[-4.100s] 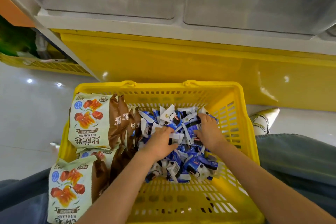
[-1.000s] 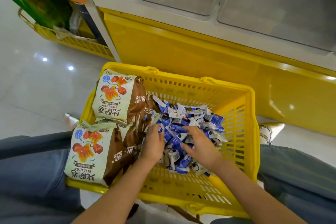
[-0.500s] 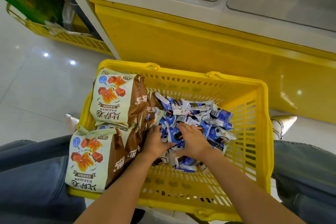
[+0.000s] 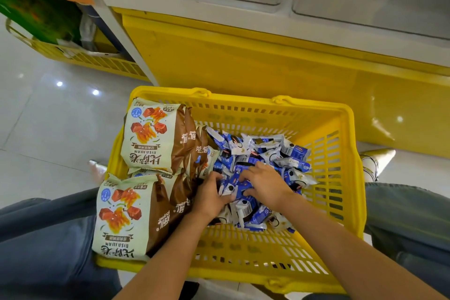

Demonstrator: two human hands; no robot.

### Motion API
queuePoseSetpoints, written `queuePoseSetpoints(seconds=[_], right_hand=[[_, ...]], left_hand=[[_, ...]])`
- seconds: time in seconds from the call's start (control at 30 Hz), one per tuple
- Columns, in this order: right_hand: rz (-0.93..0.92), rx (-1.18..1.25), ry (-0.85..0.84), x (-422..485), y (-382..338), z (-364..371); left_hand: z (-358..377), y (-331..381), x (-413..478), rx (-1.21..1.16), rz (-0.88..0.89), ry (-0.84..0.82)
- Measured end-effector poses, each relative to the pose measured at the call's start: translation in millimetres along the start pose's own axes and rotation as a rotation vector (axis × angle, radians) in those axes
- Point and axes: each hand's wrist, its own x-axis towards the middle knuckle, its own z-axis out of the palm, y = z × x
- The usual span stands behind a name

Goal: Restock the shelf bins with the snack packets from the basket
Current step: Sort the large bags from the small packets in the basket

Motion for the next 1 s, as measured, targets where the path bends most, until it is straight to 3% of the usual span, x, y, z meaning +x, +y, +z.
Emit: queuePoseSetpoints(seconds=[0.37,0.5,0.6,0.7,0.77,0.87,0.93,1.0], right_hand=[[0.343,0.173,0.247,-74.2,13.7,-29.0],[0.466,0.088,0.039,-93.0,19.5,-31.0],[0.522,0.136,0.038,-100.5,17.7,-24.7],[0.328,0.153,0.147,-100.1,13.4,-20.4],[0.185,0.303,0.120,-95.6,6.6,-19.8],[0.122,0.423,-0.034,-88.1,1.4,-9.3],[0.124,0.309,-0.150,-83.4,5.0,0.1],[0.131,0.174,-0.183,-77.7,8.6,8.7]], left_hand=[[-13.2,43.9,-30.6,-0.173,0.257,0.119],[3.0,57.3,-36.9,-0.055,0.303,-0.029],[20.7,65.3,-43.9,0.071,0.286,-0.254],[31.7,68.2,-50.8,0.117,0.343,-0.526],[27.9,65.3,-52.0,0.070,0.384,-0.587],[11.3,48.9,-44.5,0.018,0.331,-0.410],[-0.8,27.8,-35.2,0.124,0.245,-0.254],[-10.1,7.2,-27.6,0.236,0.154,-0.223]])
